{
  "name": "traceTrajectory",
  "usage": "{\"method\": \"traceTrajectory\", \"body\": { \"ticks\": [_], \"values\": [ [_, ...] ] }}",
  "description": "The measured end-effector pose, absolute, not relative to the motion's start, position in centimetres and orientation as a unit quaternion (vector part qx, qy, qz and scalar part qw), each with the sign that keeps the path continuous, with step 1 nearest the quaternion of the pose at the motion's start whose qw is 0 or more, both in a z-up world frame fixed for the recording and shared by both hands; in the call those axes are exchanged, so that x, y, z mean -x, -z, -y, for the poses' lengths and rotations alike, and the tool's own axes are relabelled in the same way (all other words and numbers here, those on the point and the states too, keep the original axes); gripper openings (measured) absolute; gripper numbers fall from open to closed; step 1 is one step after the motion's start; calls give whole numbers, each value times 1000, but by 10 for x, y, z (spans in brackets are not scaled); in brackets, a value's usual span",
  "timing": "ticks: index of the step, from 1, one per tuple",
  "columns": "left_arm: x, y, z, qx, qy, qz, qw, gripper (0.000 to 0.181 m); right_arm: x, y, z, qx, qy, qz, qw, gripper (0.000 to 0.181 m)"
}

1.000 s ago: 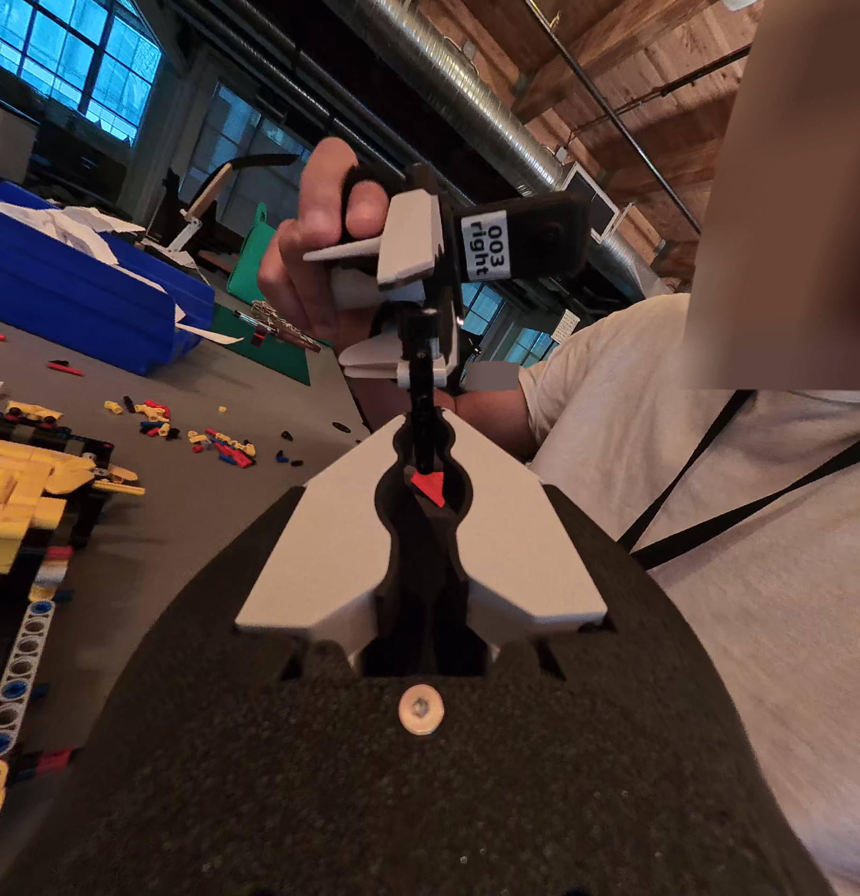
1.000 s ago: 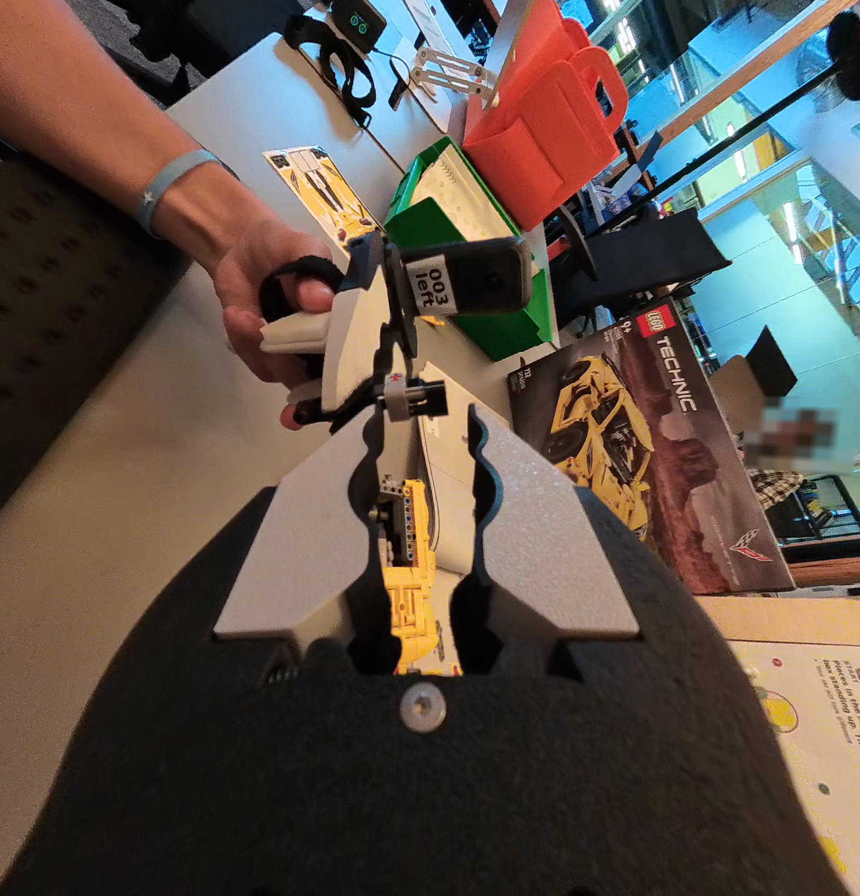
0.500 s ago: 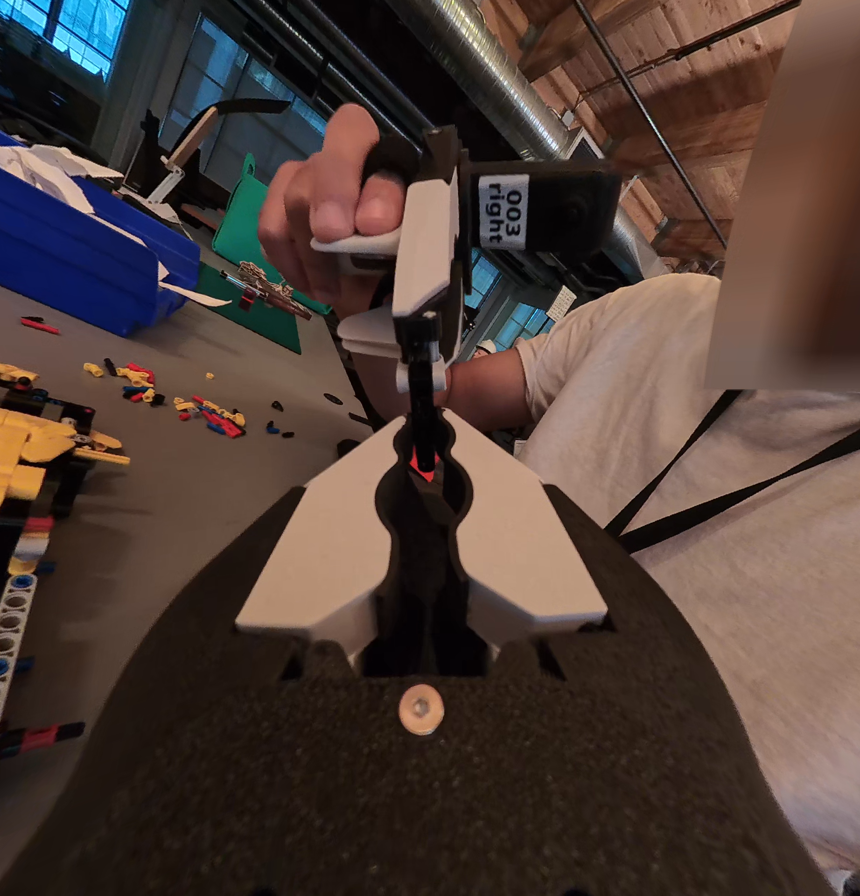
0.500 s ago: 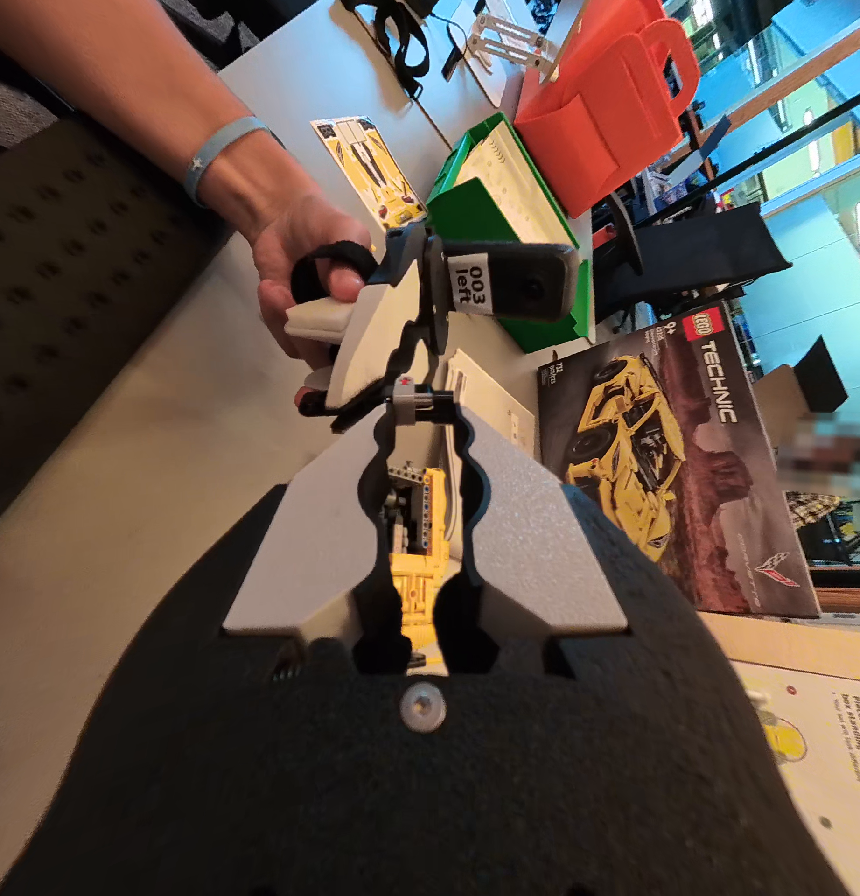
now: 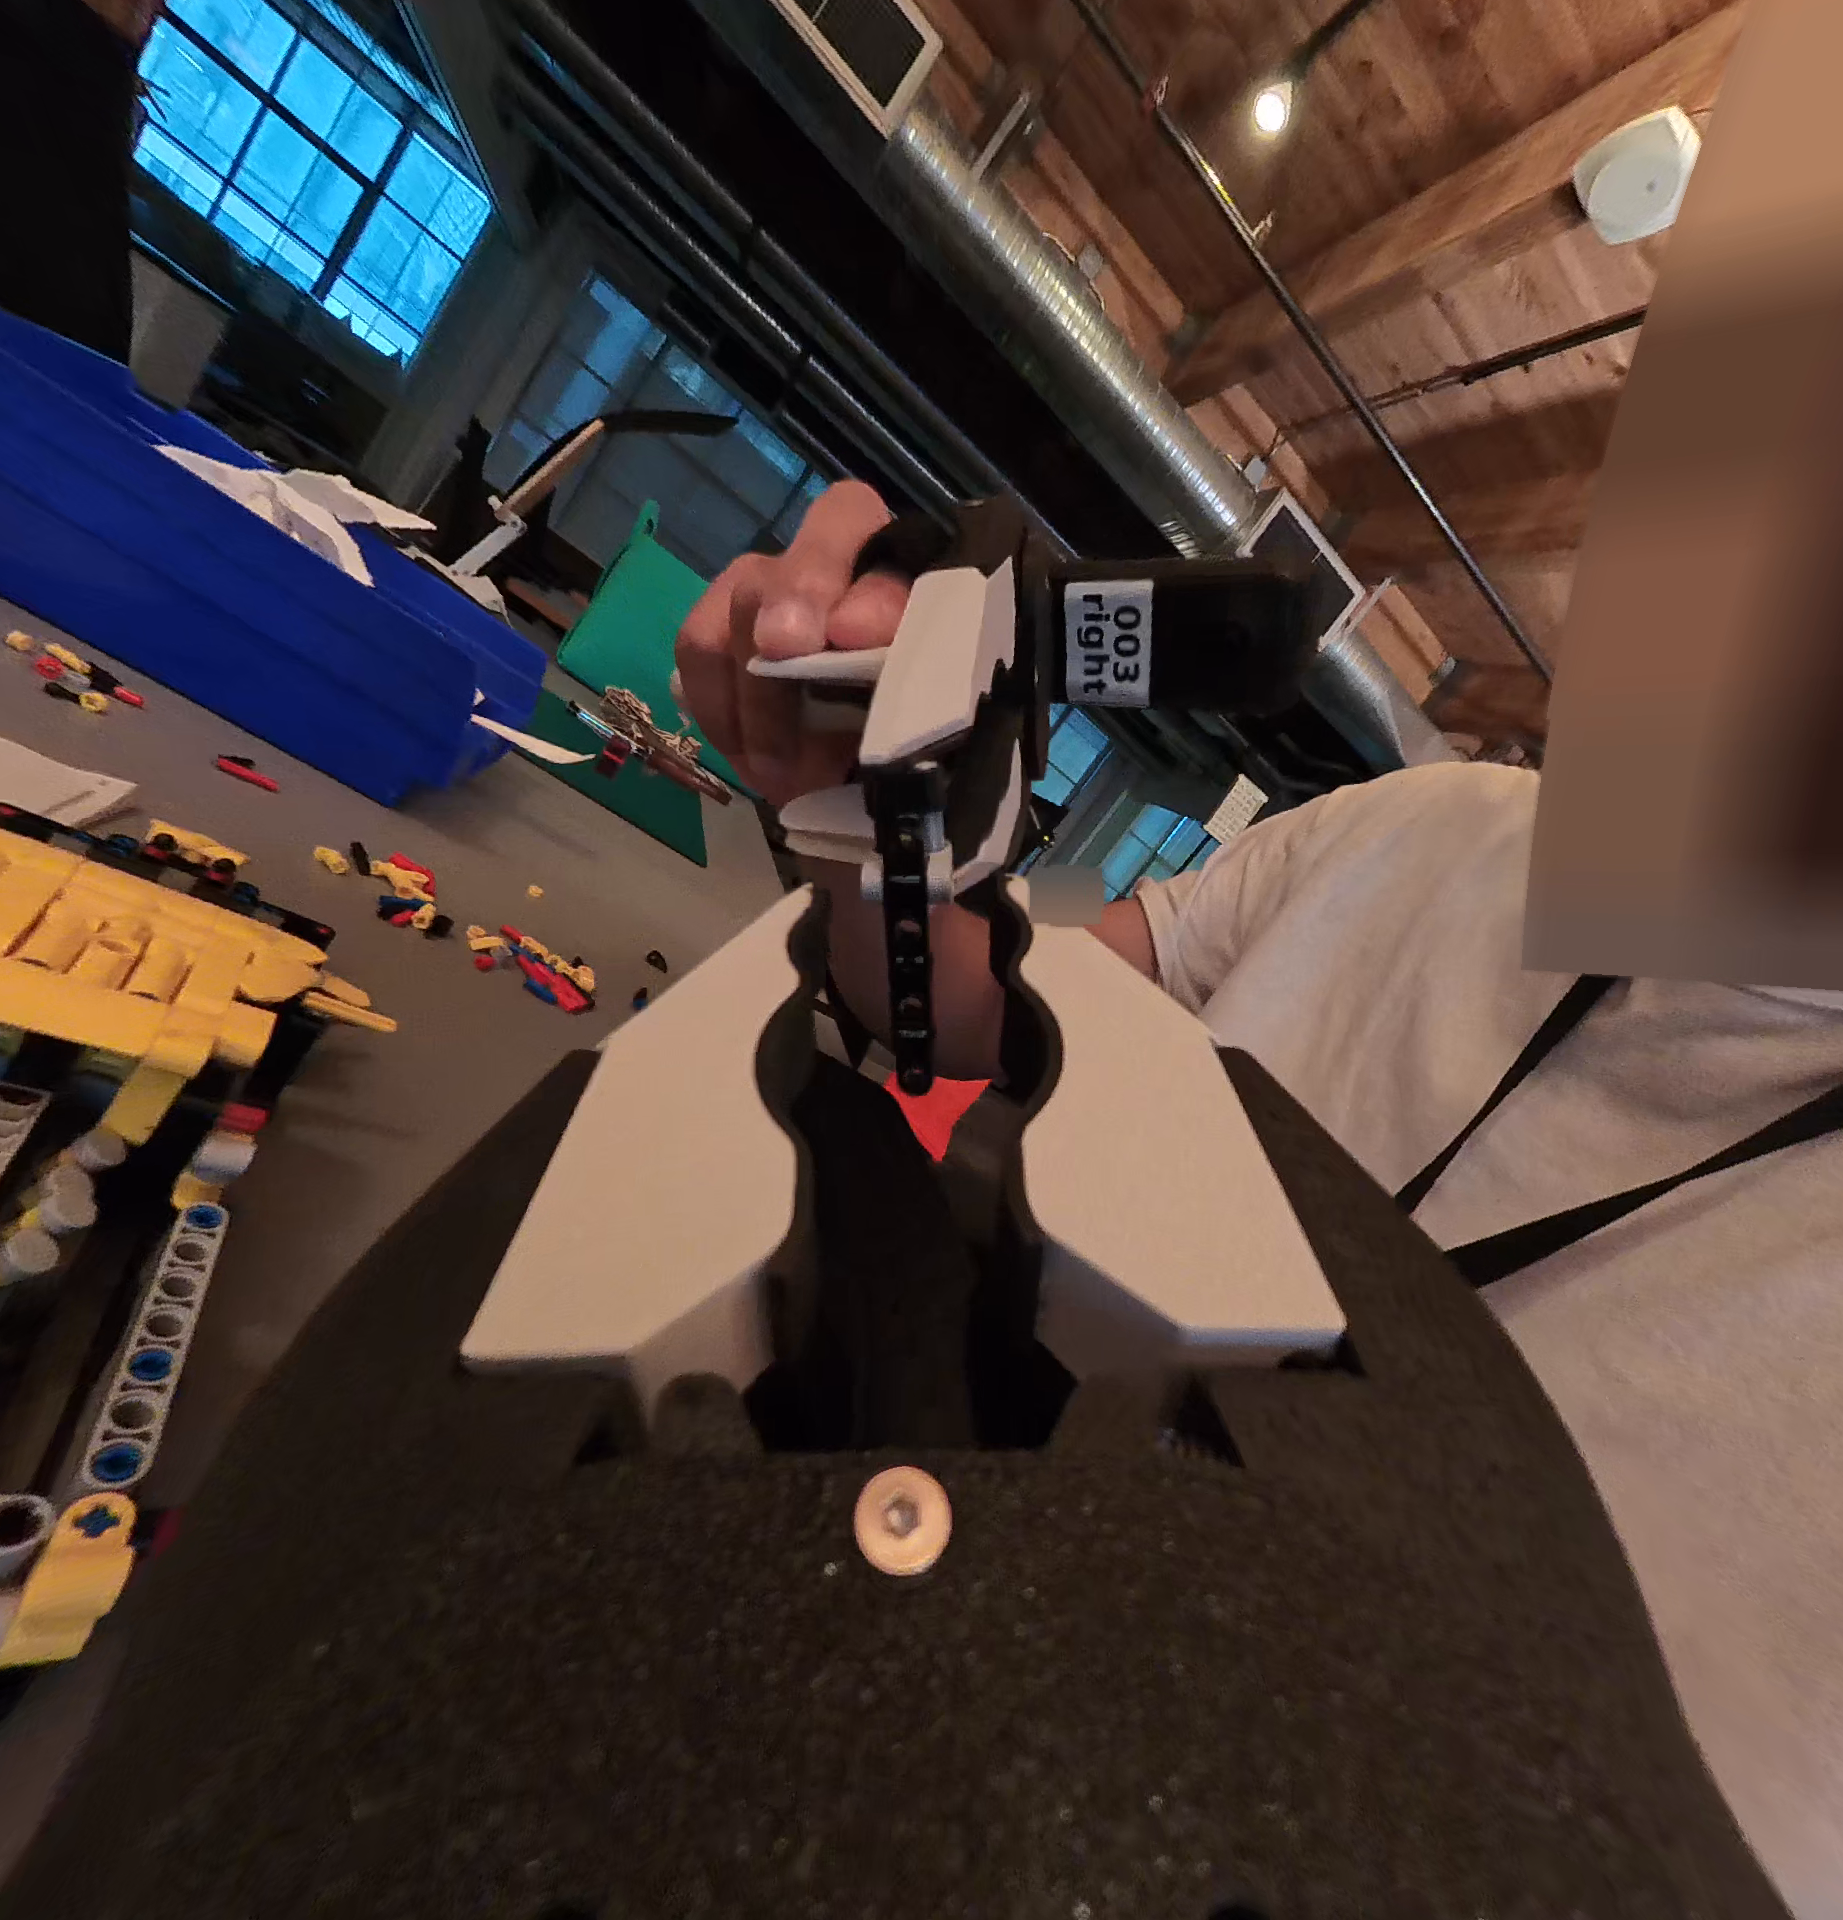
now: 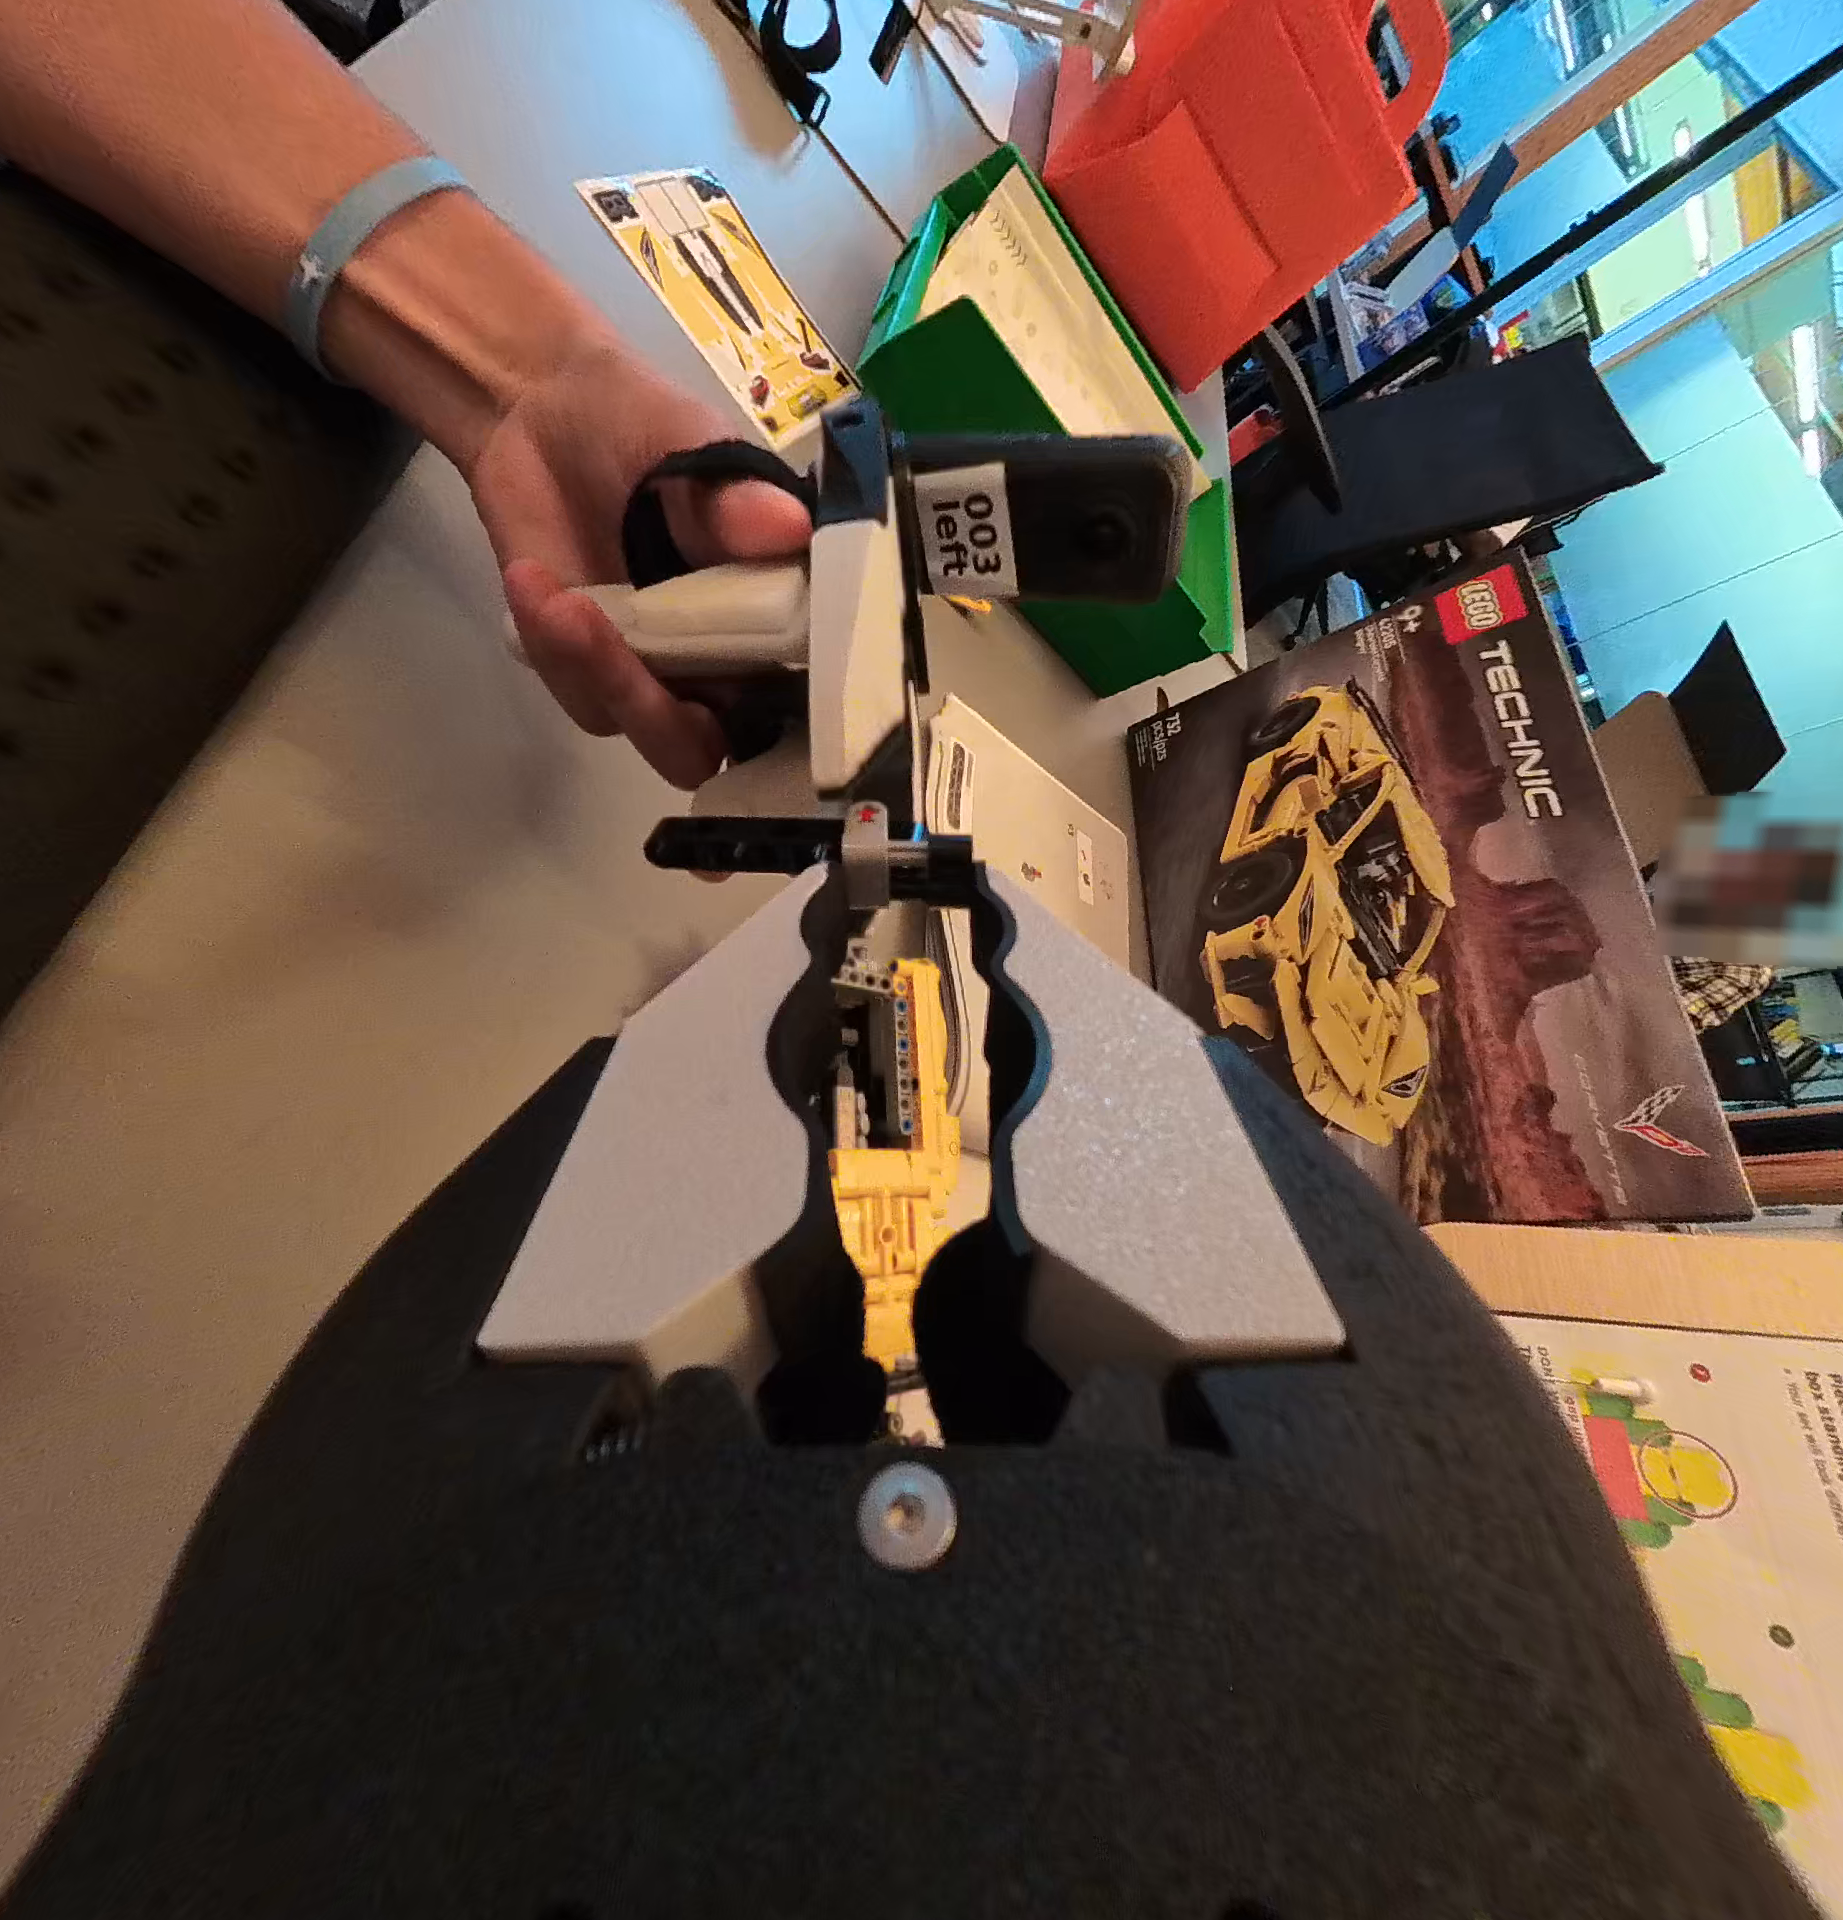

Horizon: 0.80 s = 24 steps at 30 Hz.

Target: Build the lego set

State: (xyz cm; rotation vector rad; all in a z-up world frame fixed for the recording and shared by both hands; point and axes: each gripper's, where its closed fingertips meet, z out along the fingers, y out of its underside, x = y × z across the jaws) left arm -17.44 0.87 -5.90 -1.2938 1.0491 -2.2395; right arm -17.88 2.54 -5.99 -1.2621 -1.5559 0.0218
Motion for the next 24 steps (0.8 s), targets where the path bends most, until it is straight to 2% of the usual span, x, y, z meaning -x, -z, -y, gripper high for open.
{"method": "traceTrajectory", "body": {
  "ticks": [2,12,19,24],
  "values": [
    [174,60,-7,454,791,-375,169,16,180,59,-25,531,-11,651,543,22],
    [176,59,-12,452,811,-343,140,15,182,62,-29,533,-12,654,536,22],
    [185,47,-7,398,865,-300,52,15,190,53,-23,514,-39,658,549,24],
    [188,43,-8,382,875,-294,53,15,193,48,-24,526,-45,658,537,23]
  ]
}}
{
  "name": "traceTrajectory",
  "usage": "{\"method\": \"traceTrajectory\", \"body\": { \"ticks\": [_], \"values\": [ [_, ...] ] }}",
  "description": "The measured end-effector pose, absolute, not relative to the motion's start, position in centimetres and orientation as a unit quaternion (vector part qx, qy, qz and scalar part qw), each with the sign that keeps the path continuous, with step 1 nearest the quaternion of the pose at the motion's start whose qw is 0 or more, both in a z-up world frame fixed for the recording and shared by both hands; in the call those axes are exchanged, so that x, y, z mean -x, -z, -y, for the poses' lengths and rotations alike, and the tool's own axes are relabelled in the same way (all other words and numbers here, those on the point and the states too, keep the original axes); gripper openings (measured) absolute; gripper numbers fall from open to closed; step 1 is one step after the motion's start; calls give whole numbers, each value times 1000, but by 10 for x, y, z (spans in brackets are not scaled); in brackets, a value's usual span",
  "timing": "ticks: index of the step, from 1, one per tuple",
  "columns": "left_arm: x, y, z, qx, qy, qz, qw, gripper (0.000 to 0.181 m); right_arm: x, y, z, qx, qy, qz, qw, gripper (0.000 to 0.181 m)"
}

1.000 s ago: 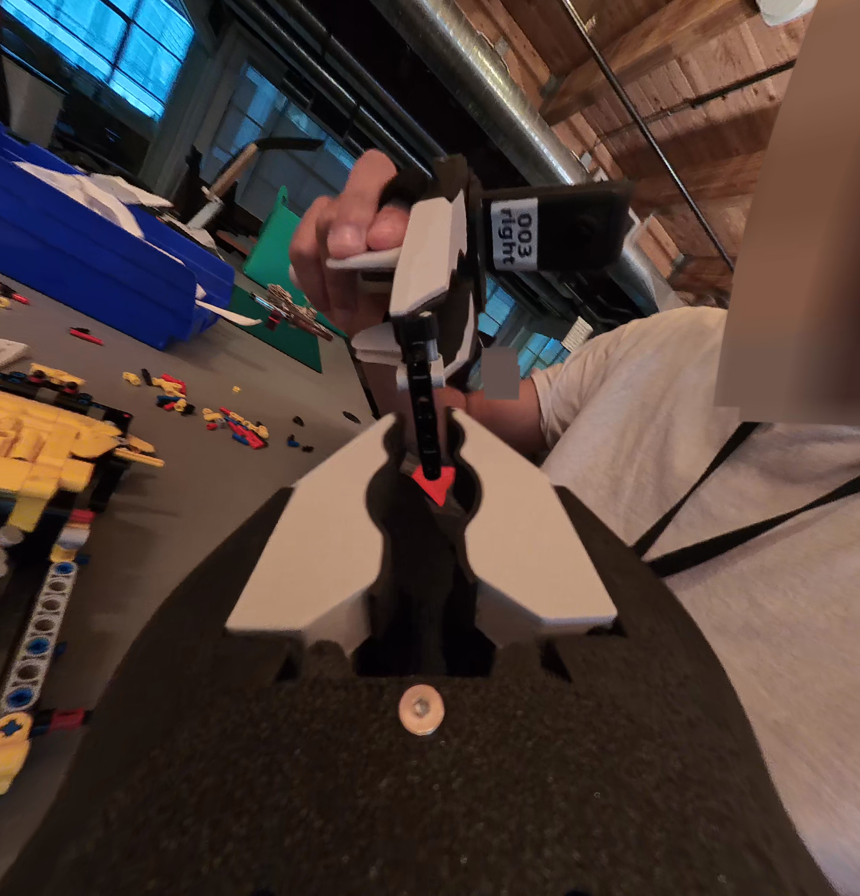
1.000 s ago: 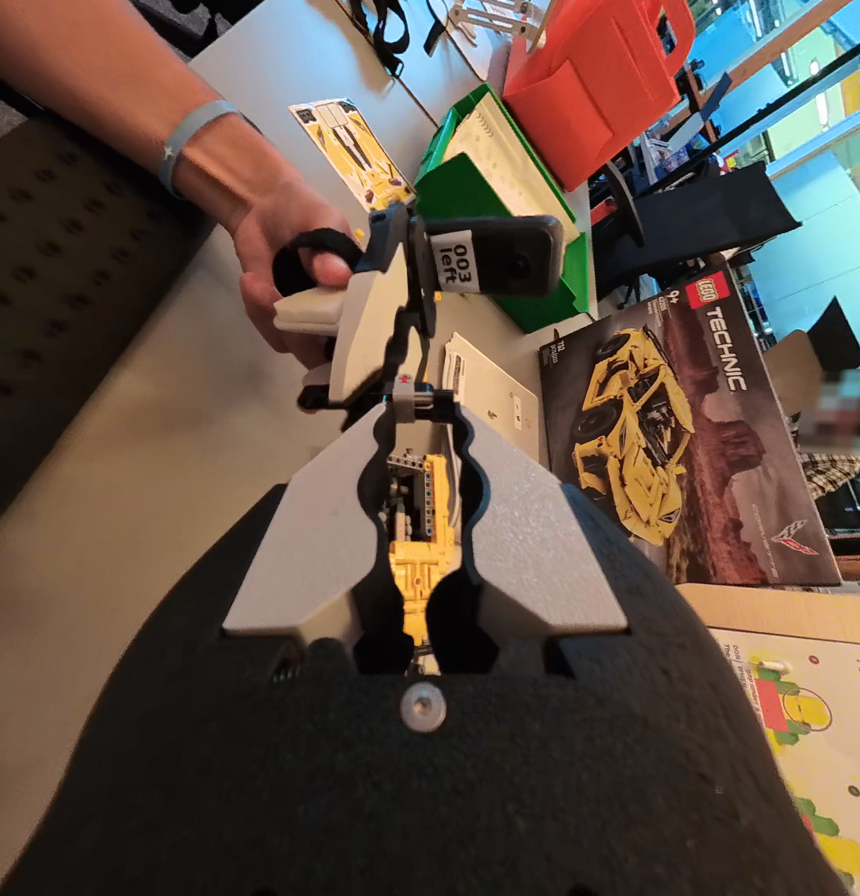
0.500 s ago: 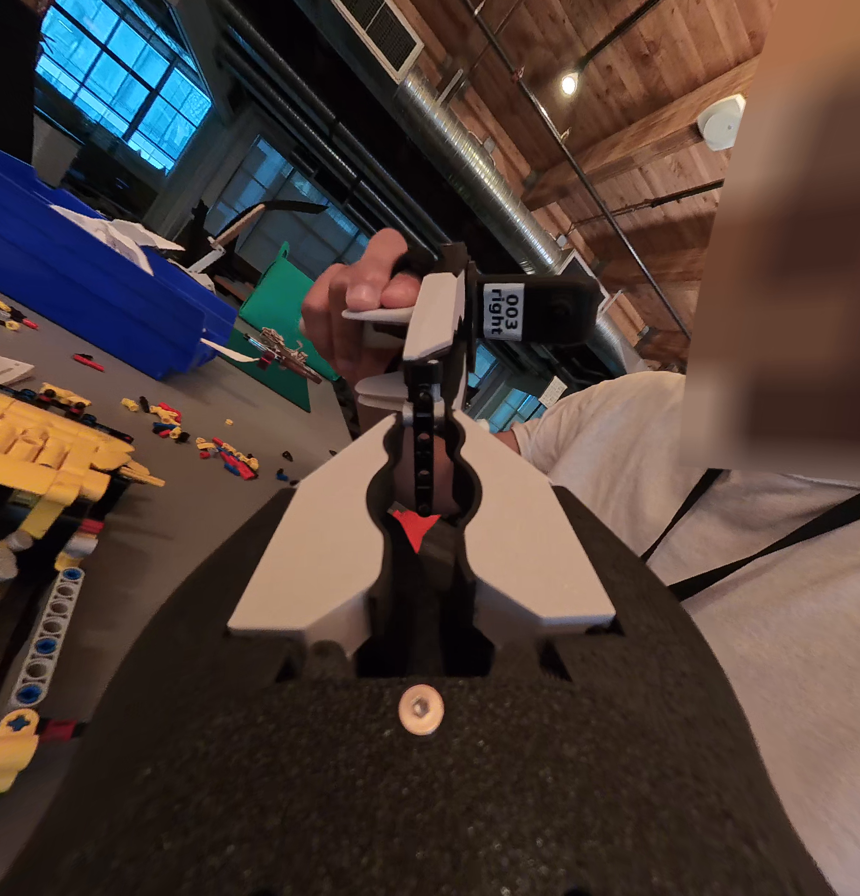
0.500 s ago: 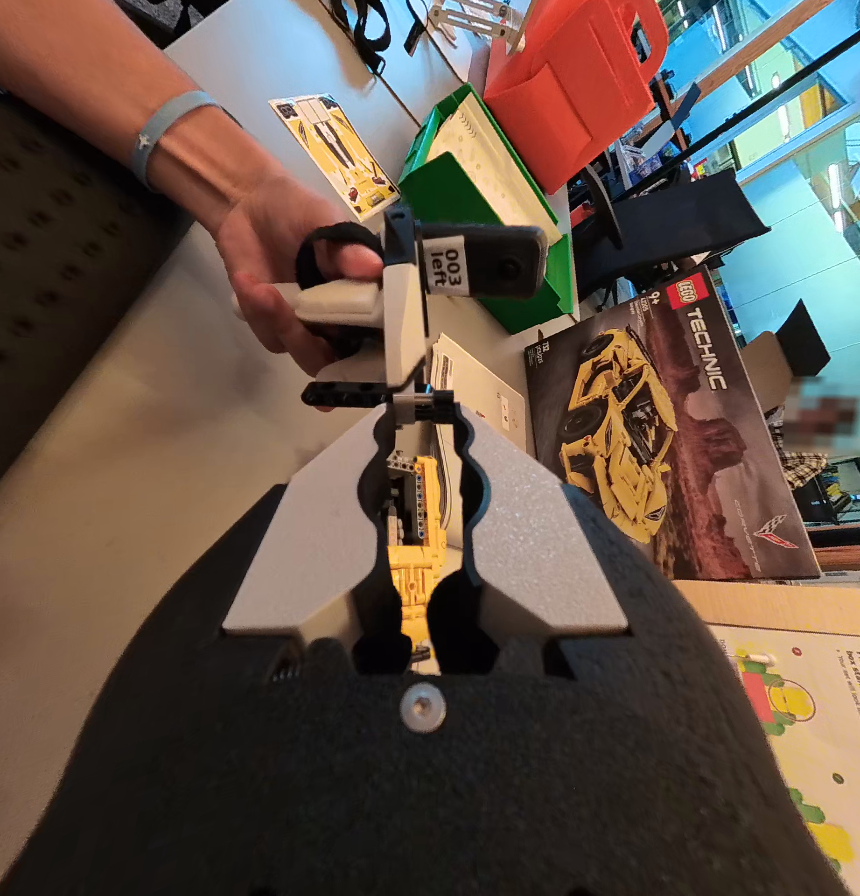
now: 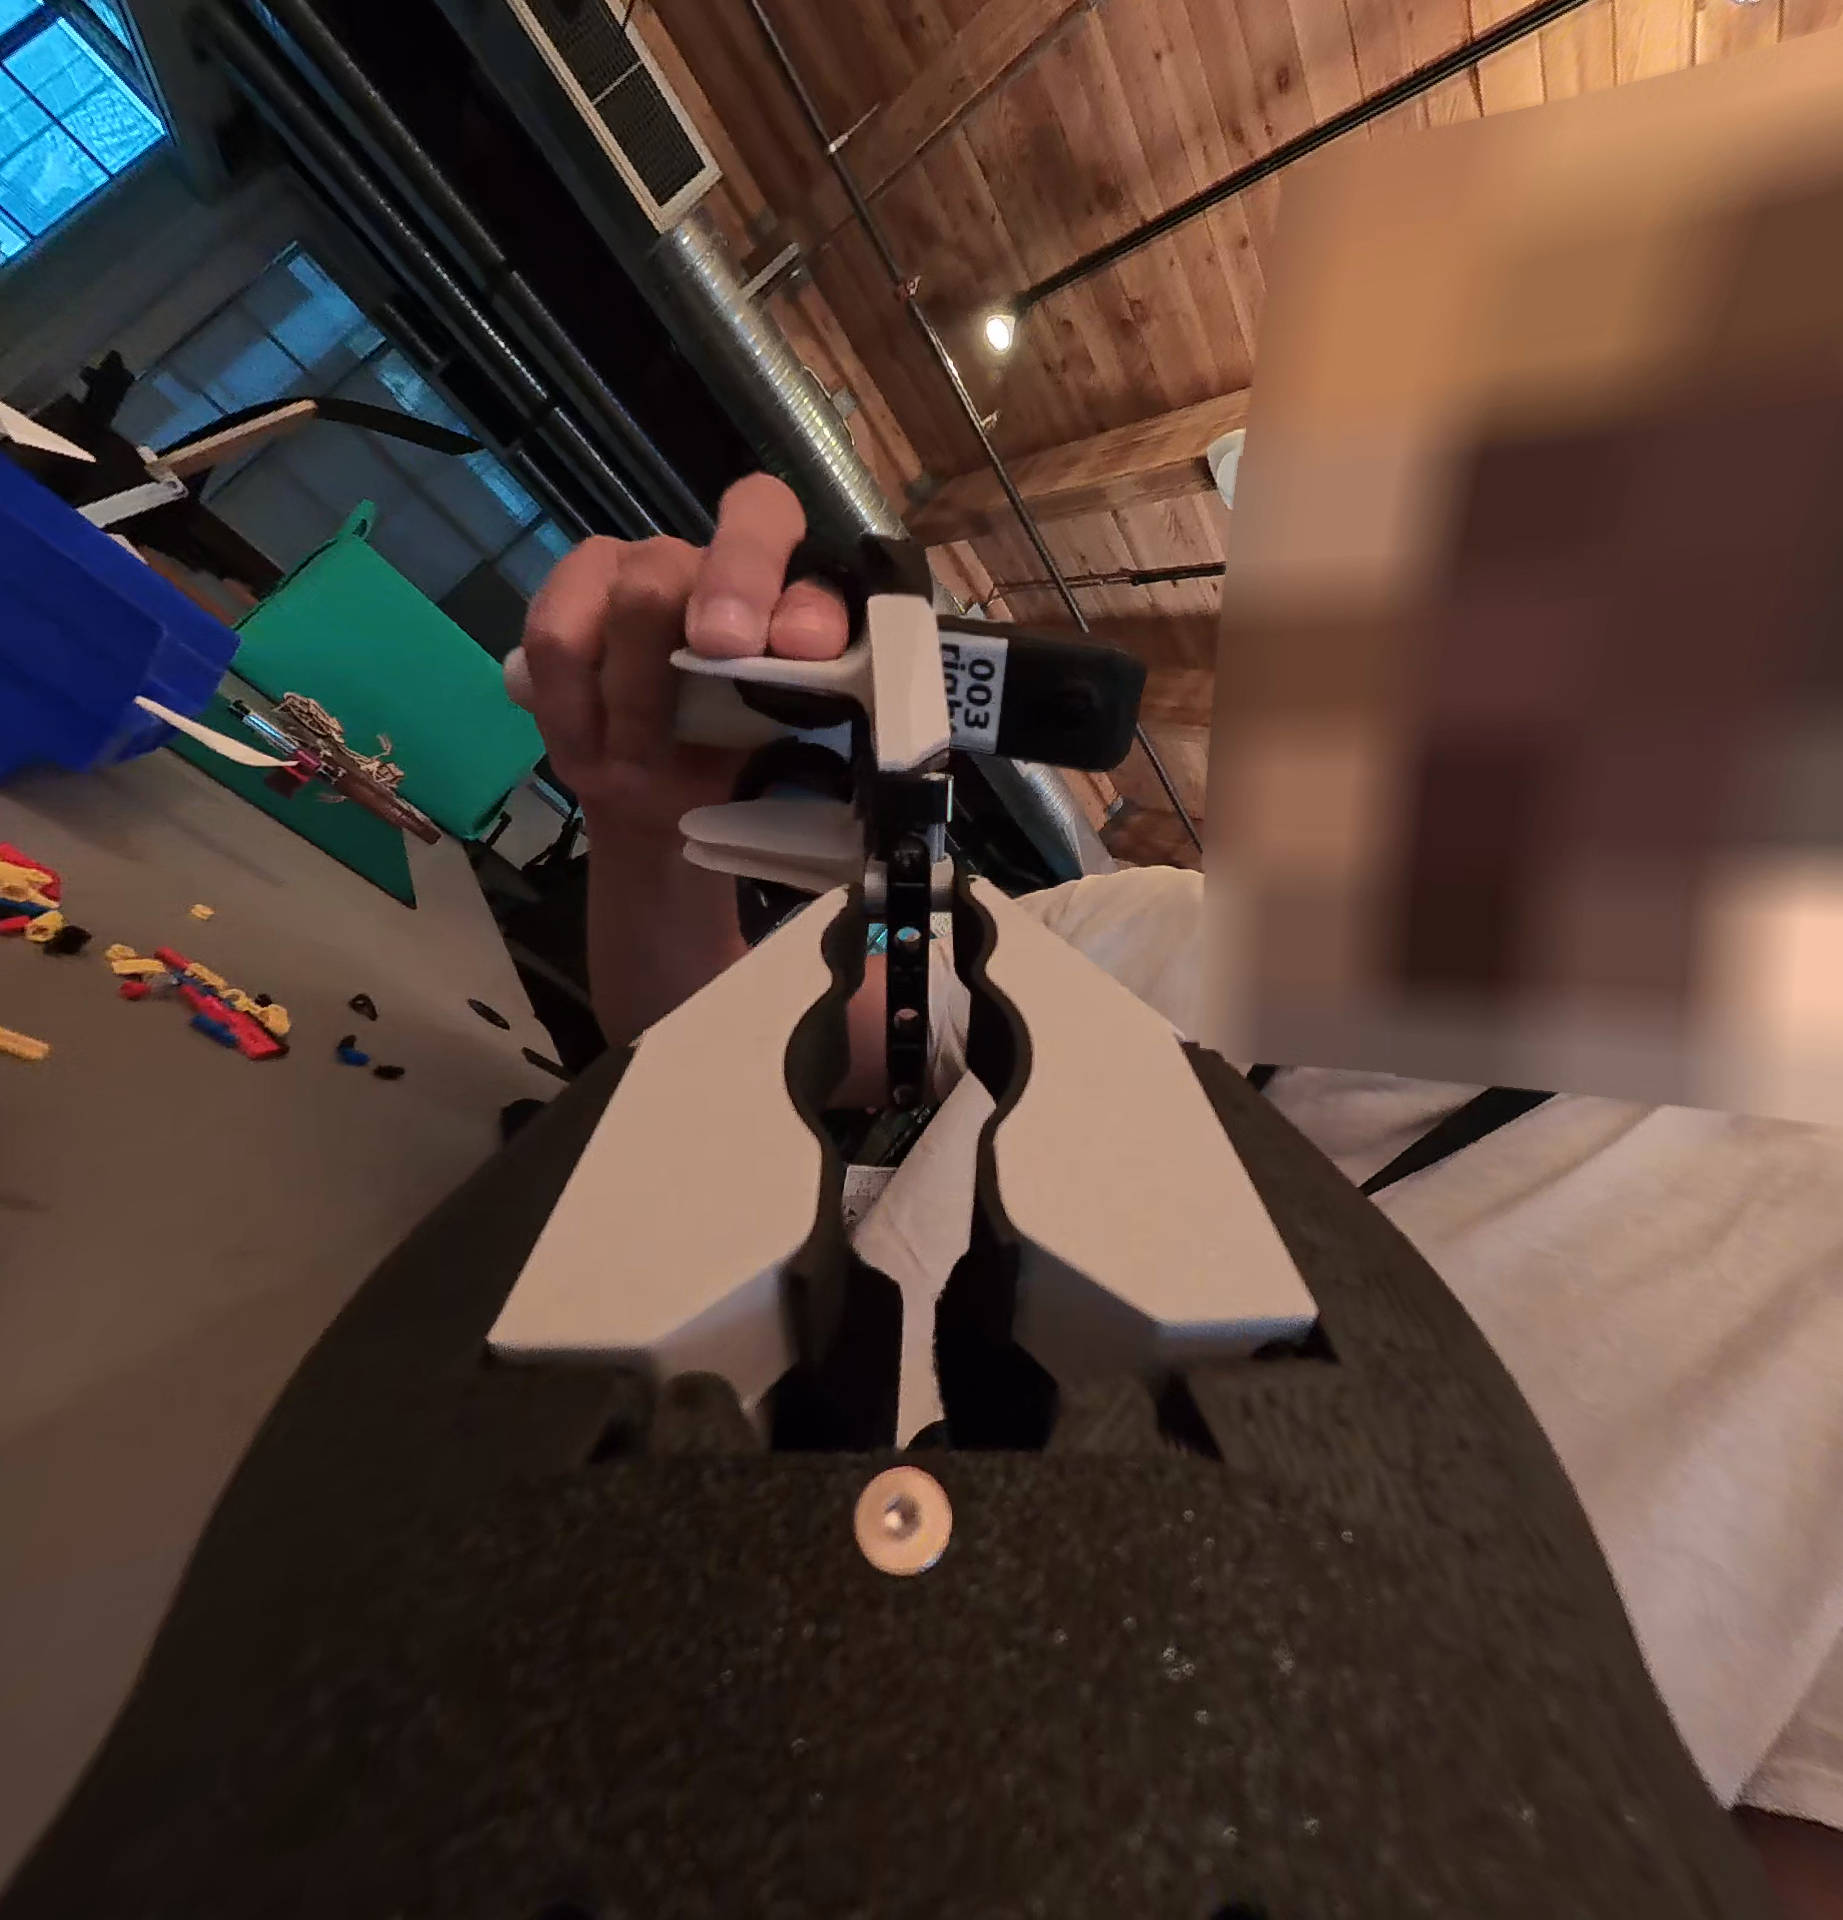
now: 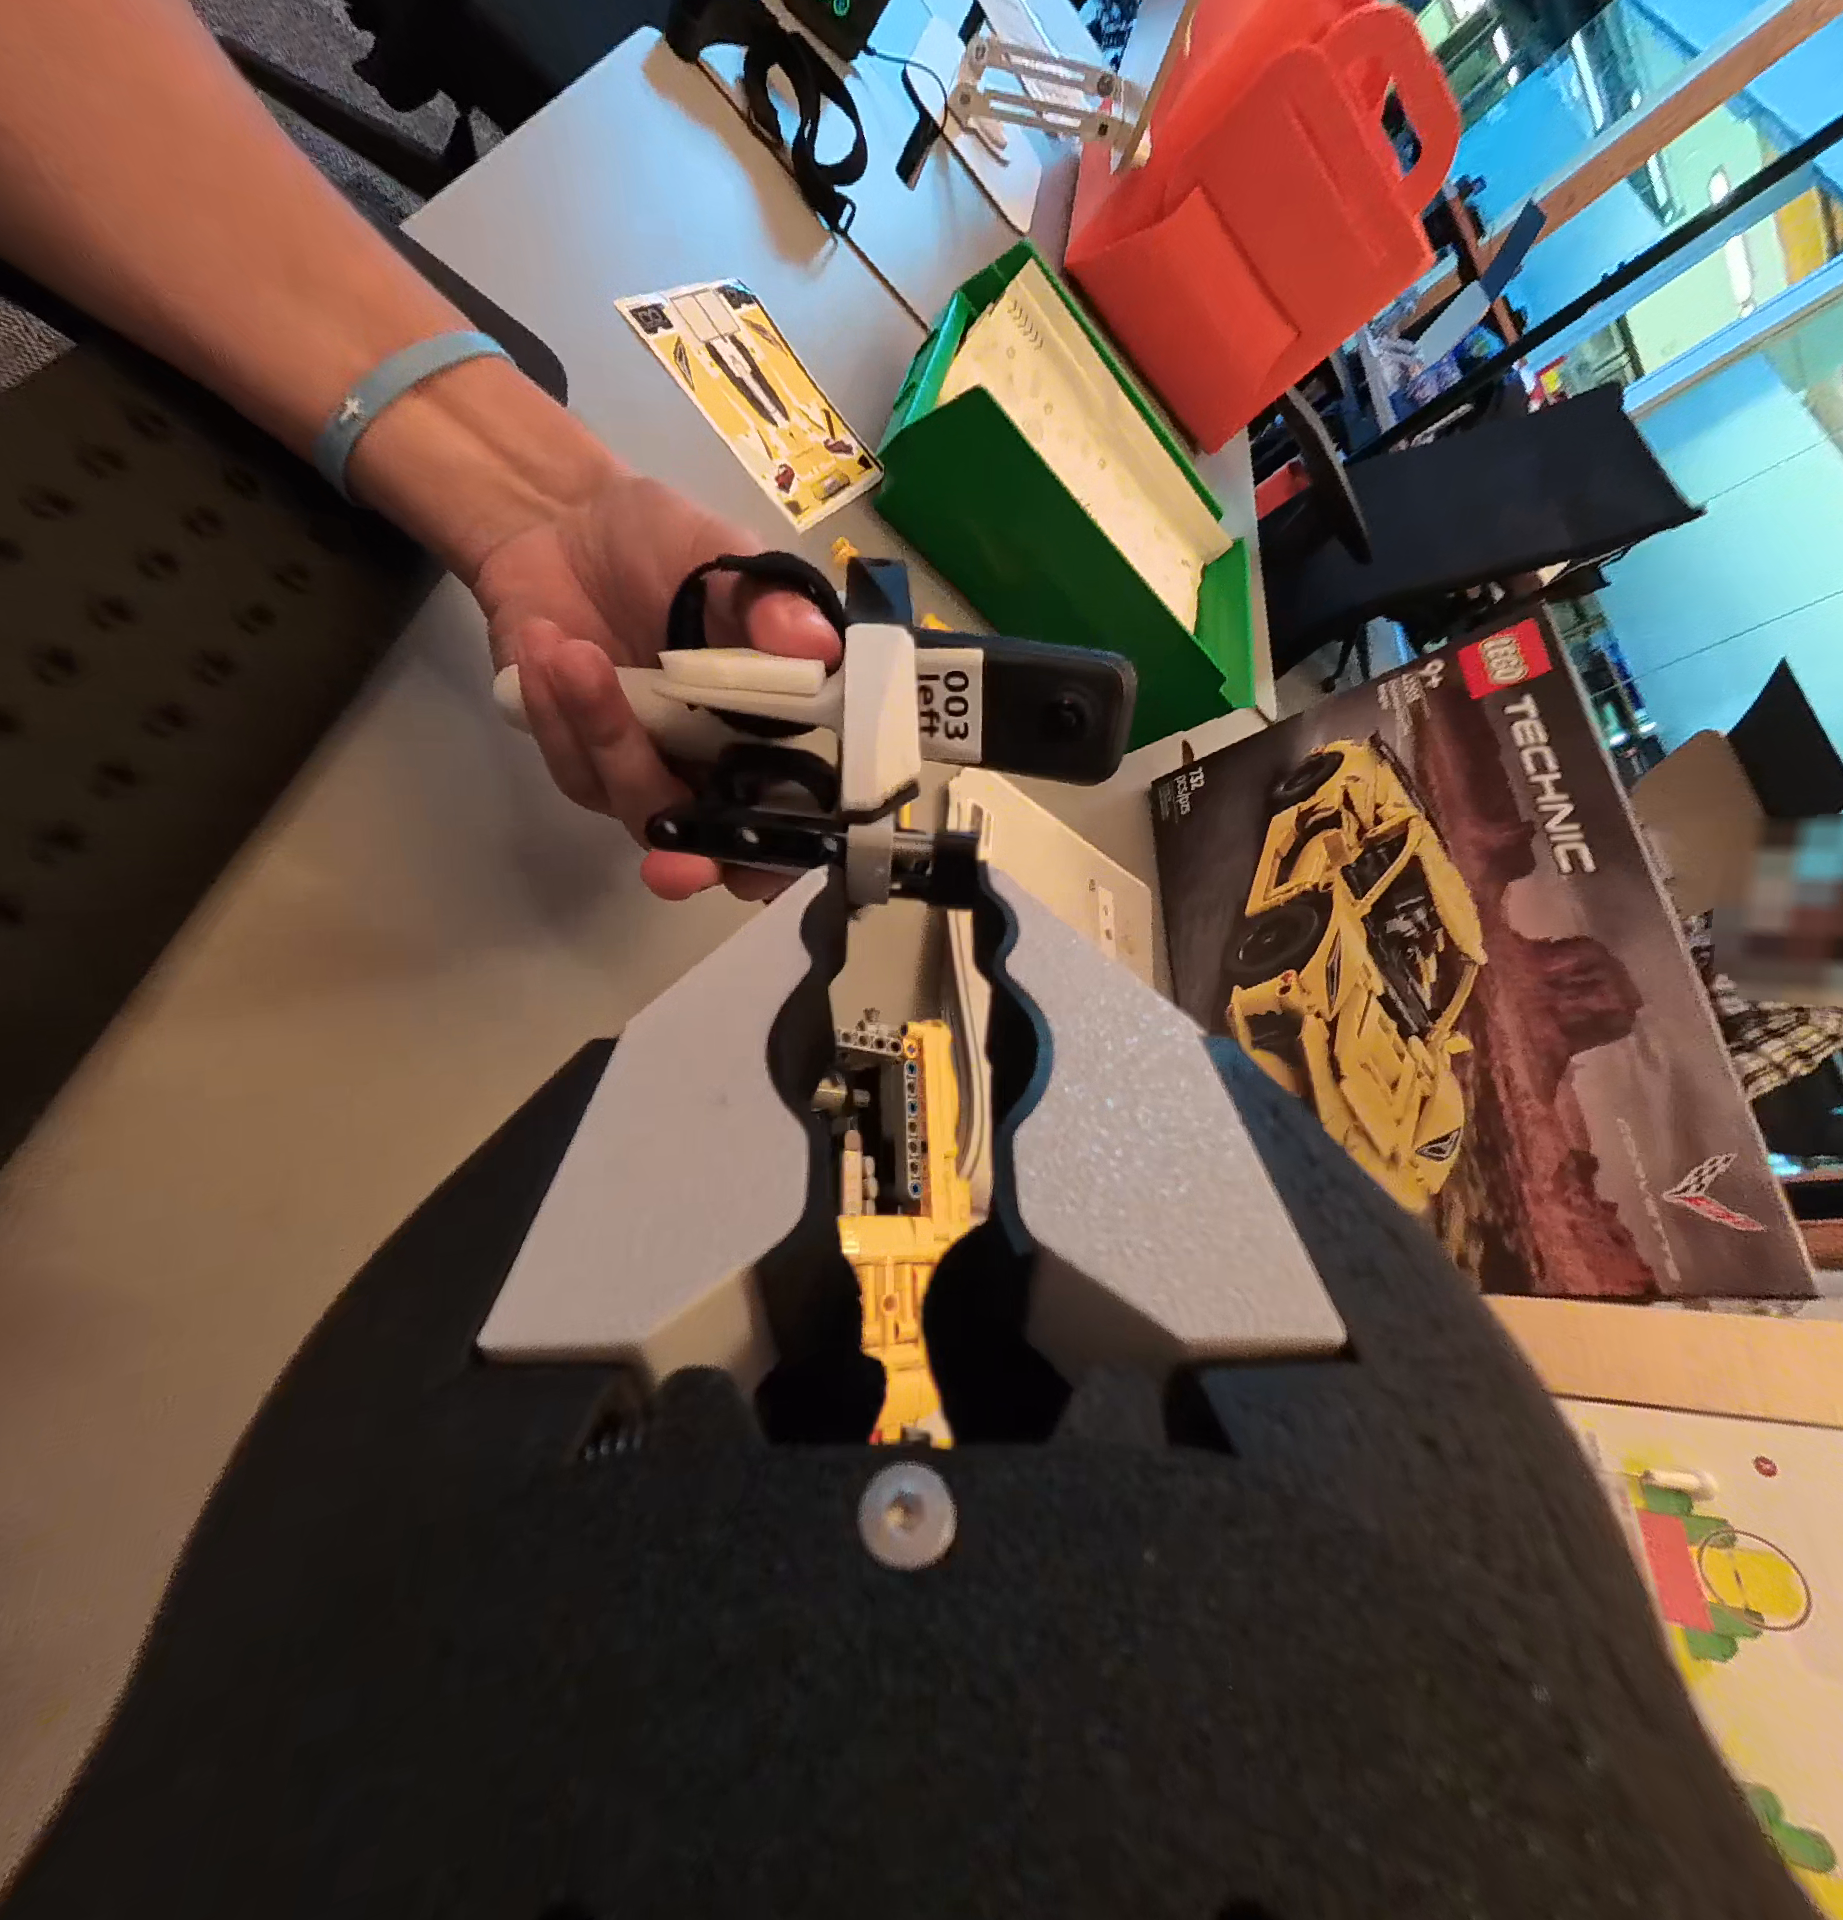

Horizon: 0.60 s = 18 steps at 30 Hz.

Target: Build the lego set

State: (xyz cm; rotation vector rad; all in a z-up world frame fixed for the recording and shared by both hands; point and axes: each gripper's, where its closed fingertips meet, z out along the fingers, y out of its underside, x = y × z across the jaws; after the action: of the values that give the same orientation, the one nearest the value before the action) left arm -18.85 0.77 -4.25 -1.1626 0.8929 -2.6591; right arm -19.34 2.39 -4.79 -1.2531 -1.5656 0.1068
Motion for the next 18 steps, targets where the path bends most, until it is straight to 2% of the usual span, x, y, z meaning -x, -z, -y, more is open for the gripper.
{"method": "traceTrajectory", "body": {
  "ticks": [7,16,18],
  "values": [
    [188,43,-10,379,880,-281,49,15,192,47,-26,523,-10,653,548,22],
    [181,49,-18,402,875,-265,53,15,186,56,-33,569,-75,626,527,22],
    [178,51,-20,408,875,-255,47,15,184,59,-32,566,-73,631,526,29]
  ]
}}
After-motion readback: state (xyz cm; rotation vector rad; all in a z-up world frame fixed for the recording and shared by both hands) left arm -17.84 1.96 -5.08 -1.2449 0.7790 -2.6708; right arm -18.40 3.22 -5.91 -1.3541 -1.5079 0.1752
